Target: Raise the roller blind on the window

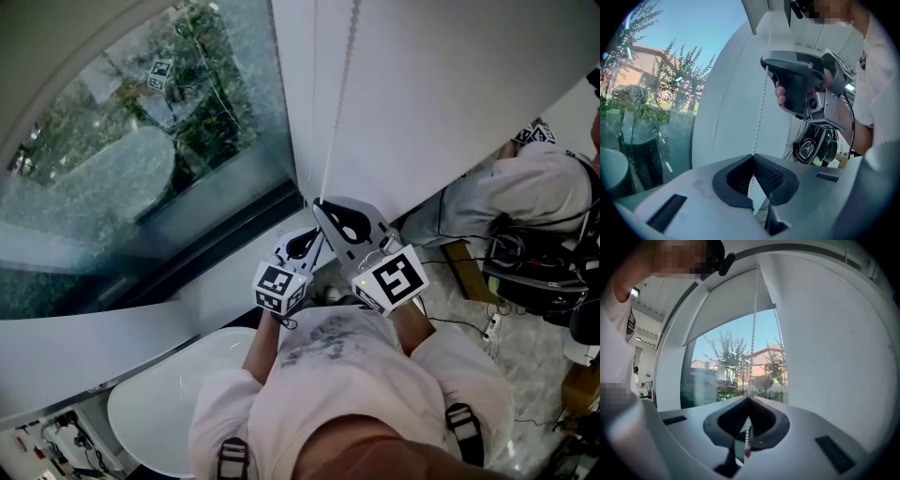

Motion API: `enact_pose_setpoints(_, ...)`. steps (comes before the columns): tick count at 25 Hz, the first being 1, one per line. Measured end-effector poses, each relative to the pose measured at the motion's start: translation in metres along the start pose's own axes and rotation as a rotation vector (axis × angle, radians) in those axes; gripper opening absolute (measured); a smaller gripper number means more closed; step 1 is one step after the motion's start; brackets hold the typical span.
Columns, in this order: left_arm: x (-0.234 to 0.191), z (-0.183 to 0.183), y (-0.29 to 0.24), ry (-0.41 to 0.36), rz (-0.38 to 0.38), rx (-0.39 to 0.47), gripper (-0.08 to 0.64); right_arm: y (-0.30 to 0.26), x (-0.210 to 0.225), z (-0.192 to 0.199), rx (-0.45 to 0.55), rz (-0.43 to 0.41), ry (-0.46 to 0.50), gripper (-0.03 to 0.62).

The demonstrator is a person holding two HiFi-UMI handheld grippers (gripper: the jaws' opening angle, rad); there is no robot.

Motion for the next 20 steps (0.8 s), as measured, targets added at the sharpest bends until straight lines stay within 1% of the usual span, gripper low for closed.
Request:
enact_pose_setpoints(5,0.0,0.017,-0.001,0.006,-0.002,-0.013,0.006,0.003,-0.003,0.016,-0.015,0.006,-0.001,0.061)
enact_pose_setpoints(9,0.001,0.03,-0.001,-0.002,-0.002,-0.042,0.006,0.005,-0.005,0.028,-0.042,0.007,-0.001,0.061)
enact_pose_setpoints(13,0.005,0.044,0.001,0.006,-0.002,-0.063,0.008,0.01,-0.014,0.041,-0.067,0.007,-0.006,0.061)
enact_pose_setpoints(20,0.016,0.056,0.009,0.004,0.0,-0.072,0.008,0.025,-0.027,0.048,-0.078,0.022,-0.014,0.061)
Point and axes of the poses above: the fingertips, and each gripper's own axes: y backward along the fingers, x to its right, z out of its underside, the point moved 4 cm from there along y, backward along the fingers, and after that the axes turned 9 degrees about -z, right-handed, at the moved point
